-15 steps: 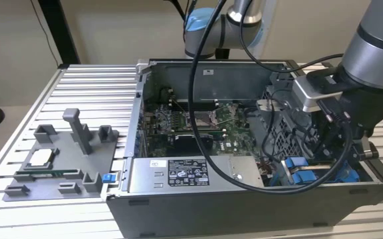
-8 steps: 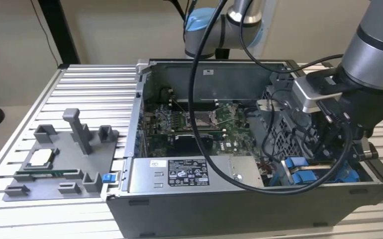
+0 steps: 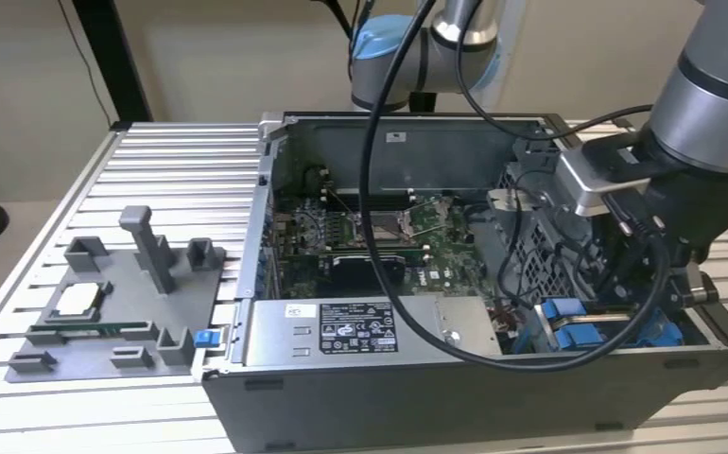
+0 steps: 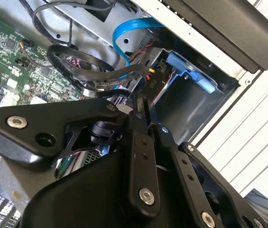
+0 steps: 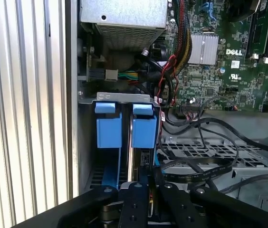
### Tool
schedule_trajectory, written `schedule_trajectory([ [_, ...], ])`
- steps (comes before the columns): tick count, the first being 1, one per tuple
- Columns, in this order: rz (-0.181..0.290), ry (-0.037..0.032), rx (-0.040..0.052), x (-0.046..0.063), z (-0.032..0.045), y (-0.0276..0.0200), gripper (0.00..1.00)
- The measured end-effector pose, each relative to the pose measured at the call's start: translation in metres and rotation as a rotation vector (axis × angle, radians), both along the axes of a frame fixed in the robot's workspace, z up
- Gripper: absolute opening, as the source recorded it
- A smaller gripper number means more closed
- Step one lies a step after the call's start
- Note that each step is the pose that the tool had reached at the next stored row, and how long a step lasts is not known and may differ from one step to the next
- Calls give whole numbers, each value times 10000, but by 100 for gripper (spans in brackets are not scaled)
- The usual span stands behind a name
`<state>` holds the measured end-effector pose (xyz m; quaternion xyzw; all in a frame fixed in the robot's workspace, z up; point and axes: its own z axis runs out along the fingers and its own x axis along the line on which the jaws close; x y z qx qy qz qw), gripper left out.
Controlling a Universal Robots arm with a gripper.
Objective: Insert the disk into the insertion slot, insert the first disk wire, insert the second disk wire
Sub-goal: 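Insert the second disk wire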
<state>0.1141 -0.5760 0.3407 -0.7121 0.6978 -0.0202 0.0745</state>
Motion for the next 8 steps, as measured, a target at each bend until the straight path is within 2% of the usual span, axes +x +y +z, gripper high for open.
schedule_trajectory([
  [5,0,1,-24,0,-61,-3,0],
  [8,0,0,-8,0,-81,-3,0],
])
